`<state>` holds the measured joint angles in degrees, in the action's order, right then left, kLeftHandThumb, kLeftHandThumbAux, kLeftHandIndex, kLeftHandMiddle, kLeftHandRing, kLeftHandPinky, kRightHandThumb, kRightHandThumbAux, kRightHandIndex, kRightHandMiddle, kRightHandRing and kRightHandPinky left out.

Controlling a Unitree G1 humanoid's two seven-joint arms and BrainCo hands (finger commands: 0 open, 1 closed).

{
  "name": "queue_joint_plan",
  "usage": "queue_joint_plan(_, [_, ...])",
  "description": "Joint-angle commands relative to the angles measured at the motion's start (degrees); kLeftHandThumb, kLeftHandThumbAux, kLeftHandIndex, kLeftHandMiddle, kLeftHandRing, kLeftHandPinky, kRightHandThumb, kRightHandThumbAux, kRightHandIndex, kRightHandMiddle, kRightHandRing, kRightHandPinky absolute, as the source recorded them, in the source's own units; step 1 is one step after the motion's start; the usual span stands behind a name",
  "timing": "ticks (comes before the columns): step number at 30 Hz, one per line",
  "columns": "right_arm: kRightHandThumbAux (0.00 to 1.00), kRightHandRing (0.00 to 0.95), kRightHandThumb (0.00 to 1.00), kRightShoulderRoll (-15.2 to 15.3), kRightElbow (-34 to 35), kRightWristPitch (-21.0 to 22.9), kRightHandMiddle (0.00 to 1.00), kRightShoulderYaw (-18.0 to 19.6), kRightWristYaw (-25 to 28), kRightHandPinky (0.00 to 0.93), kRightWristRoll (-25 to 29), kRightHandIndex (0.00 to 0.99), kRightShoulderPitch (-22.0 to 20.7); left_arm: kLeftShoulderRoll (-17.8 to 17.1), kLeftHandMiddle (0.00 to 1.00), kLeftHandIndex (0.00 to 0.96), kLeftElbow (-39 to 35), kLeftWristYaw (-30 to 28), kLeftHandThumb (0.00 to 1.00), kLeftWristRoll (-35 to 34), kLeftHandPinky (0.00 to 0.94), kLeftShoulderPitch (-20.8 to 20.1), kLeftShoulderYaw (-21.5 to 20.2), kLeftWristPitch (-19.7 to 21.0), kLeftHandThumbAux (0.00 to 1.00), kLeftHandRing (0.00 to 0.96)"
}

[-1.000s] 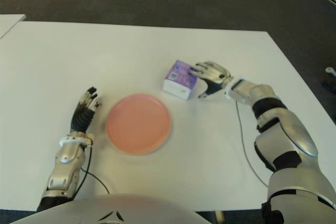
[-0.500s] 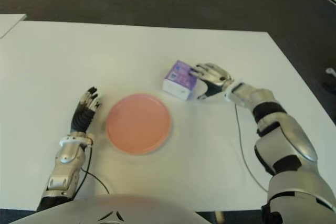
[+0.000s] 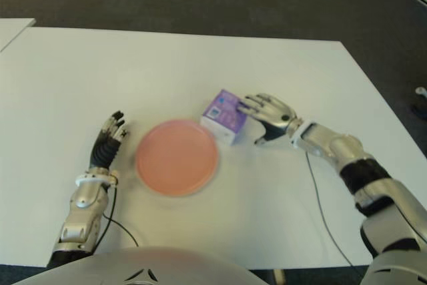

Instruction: Put the tissue paper into the plate.

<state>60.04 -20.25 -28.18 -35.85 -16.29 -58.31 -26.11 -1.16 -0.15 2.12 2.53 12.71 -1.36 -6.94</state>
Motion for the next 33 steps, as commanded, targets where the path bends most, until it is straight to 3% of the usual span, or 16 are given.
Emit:
queue_joint_plan(1, [0.592, 0.000, 0.197, 14.23, 31.14, 5.67, 0.000, 9.76, 17.70, 0.000, 4.84, 0.000, 17.66, 0.36, 0.000, 0.000, 0.55, 0.15, 0.000, 0.05, 0.000, 1.45, 0.22, 1.59, 0.489, 0.000])
queue_joint_plan(4, [0.600, 0.000, 0.165, 17.58, 40.47, 8.09, 0.000, 15.32, 23.73, 0.000, 7.84, 0.000, 20.64, 0.40, 0.000, 0.000, 0.68, 0.22, 0.000, 0.10, 0.000, 1.38, 0.24, 1.51, 0.490, 0.000])
queue_joint_plan(8, [0.616, 0.000, 0.119, 20.26, 49.70, 10.56, 0.000, 23.19, 28.59, 0.000, 7.34, 0.000, 27.37, 0.53, 0.000, 0.000, 0.91, 0.55, 0.000, 0.41, 0.000, 1.21, 0.33, 1.42, 0.491, 0.000])
queue_joint_plan(10, [0.628, 0.000, 0.098, 19.02, 49.92, 12.62, 0.000, 24.15, 29.60, 0.000, 3.31, 0.000, 30.04, 0.60, 0.000, 0.000, 1.10, 0.59, 0.000, 0.36, 0.000, 1.07, 0.33, 1.52, 0.491, 0.000])
queue_joint_plan(12, [0.638, 0.000, 0.085, 10.81, 39.39, 14.33, 0.000, 15.52, 26.92, 0.000, -6.42, 0.000, 26.08, 0.65, 0.000, 0.000, 1.30, 0.60, 0.000, 0.30, 0.000, 0.93, 0.32, 1.63, 0.492, 0.000])
queue_joint_plan(14, [0.651, 0.000, 0.071, 8.66, 40.54, 14.79, 0.000, 14.94, 32.39, 0.000, -6.31, 0.000, 23.18, 0.65, 0.000, 0.000, 1.44, 0.57, 0.000, 0.26, 0.000, 0.80, 0.31, 1.90, 0.492, 0.000])
queue_joint_plan(16, [0.666, 0.000, 0.055, 9.29, 45.82, 15.32, 0.000, 17.38, 38.00, 0.000, -4.29, 0.000, 23.39, 0.66, 0.000, 0.000, 1.57, 0.54, 0.000, 0.27, 0.000, 0.70, 0.30, 2.02, 0.492, 0.000])
queue_joint_plan(19, [0.682, 0.000, 0.041, 11.83, 50.44, 15.40, 0.000, 21.86, 39.57, 0.000, -3.58, 0.000, 28.35, 0.56, 0.000, 0.000, 1.82, 0.31, 0.000, 0.17, 0.000, 0.47, 0.31, 2.10, 0.492, 0.000])
queue_joint_plan(26, [0.711, 0.000, 0.009, 10.49, 55.90, 14.48, 0.000, 27.92, 45.90, 0.000, -2.99, 0.000, 32.47, 0.65, 0.000, 0.000, 1.94, 0.42, 0.000, 0.26, 0.000, 0.22, 0.30, 2.21, 0.495, 0.000])
queue_joint_plan(33, [0.702, 0.000, 0.000, 7.21, 57.03, 14.06, 0.000, 30.50, 49.19, 0.000, -3.25, 0.000, 34.40, 0.69, 0.000, 0.000, 1.96, 0.49, 0.000, 0.49, 0.000, 0.19, 0.28, 2.65, 0.499, 0.000])
